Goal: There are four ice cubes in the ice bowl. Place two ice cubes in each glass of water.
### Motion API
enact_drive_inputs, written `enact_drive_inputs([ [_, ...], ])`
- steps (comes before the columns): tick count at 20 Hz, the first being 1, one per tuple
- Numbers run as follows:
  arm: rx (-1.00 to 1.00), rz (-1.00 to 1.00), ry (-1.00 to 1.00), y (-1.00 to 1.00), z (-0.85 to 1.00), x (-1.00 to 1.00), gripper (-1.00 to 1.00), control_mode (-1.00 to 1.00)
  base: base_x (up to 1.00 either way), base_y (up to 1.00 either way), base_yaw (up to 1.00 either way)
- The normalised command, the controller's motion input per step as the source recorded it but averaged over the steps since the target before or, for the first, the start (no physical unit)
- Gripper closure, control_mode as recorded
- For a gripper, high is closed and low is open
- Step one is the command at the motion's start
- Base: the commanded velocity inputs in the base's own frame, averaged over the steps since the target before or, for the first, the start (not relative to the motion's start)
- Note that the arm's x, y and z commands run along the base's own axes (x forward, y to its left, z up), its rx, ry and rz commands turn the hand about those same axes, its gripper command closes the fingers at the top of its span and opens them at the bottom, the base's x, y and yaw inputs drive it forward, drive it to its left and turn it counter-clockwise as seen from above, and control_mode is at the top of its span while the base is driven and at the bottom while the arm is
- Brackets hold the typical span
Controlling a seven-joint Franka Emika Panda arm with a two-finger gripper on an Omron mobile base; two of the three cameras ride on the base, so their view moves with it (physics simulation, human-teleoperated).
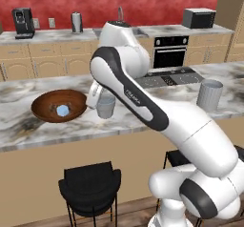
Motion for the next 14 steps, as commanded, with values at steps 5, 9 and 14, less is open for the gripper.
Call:
enact_drive_inputs([
  [5,-0.06,0.04,0.08,0.35,-0.08,0.35,-1.00,-1.00,0.00,0.00,0.00],
  [9,-0.11,0.03,0.01,0.37,-0.29,0.34,-1.00,-1.00,0.00,0.00,0.00],
  [14,-0.10,0.03,-0.01,0.17,-0.33,0.29,-1.00,-1.00,0.00,0.00,0.00],
])
